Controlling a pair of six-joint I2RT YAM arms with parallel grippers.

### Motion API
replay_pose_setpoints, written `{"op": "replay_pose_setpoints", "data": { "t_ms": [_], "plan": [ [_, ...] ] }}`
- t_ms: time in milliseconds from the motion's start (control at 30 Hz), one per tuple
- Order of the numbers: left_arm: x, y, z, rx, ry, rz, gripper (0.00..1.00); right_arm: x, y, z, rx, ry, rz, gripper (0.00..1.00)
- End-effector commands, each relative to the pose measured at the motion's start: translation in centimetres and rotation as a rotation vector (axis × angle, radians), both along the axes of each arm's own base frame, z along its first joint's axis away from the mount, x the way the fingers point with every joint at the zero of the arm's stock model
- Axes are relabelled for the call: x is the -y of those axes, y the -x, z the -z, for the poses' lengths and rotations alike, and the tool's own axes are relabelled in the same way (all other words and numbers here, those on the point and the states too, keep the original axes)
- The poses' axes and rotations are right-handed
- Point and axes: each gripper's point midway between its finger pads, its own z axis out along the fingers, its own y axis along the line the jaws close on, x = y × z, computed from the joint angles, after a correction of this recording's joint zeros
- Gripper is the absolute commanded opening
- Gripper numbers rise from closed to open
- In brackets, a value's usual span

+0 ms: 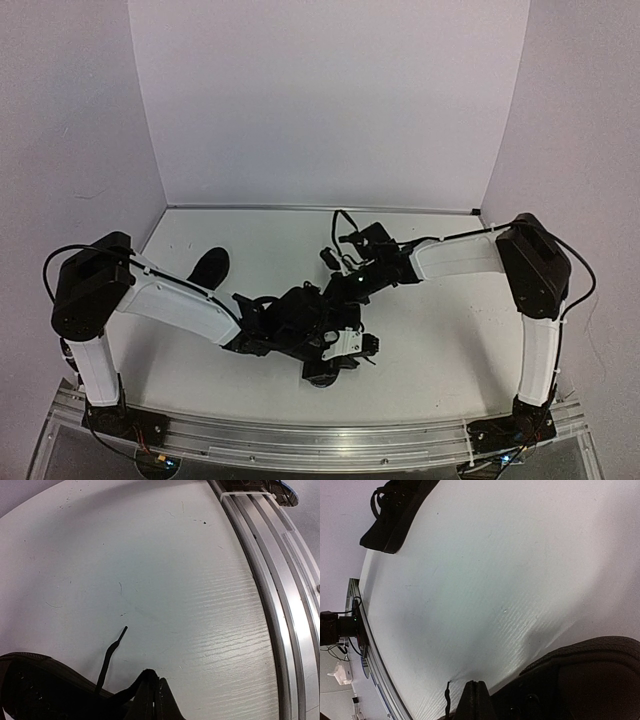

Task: Tie the shoes

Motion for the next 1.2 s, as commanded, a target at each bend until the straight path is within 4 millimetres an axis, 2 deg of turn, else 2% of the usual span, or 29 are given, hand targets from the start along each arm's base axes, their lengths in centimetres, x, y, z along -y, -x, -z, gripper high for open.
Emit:
{"op": "replay_pose_setpoints", "data": {
  "t_ms": [0,67,133,233,367,500,633,767,967,1067,1167],
  "plan": [
    [1.4,0.5,-1.3,0.026,0.037,0.021,0.07,-2.3,0.5,-2.1,0.024,-0.076,-0.070,0.00],
    [1.4,0.3,-1.8,0.023,0.037,0.000,0.16,-2.5,1.2,-2.4,0.017,-0.082,-0.091,0.00],
    [0.8,-0.1,-2.4,0.024,0.034,-0.028,0.23,-2.0,1.6,-3.0,0.022,-0.085,-0.090,0.04],
    [-1.1,-0.8,-3.7,0.018,0.035,-0.088,0.32,-1.2,1.9,-4.9,0.055,-0.093,-0.073,0.23],
    [-4.1,-1.2,-7.4,0.002,0.104,-0.148,0.50,0.6,1.8,-7.3,0.088,-0.106,-0.027,0.39],
    [-6.7,-2.1,-8.8,0.004,0.113,-0.226,0.54,2.7,1.4,-8.9,0.114,-0.110,0.020,0.56],
    [-9.7,-3.0,-6.9,-0.030,0.052,-0.317,0.52,4.7,2.3,-10.0,0.123,-0.111,0.045,0.60],
    [-11.1,-2.7,-4.6,-0.071,-0.003,-0.350,0.48,6.5,4.6,-9.0,0.087,-0.095,0.052,0.58],
    [-11.2,-2.4,-0.3,-0.120,-0.113,-0.345,0.46,8.8,8.0,-6.6,0.013,-0.091,0.063,0.51],
    [-10.5,-2.5,0.7,-0.126,-0.120,-0.331,0.47,9.2,9.6,-5.8,-0.027,-0.127,0.068,0.51],
    [-9.7,-2.7,1.8,-0.127,-0.136,-0.314,0.47,9.6,10.3,-4.4,-0.046,-0.131,0.074,0.53]
  ]
}}
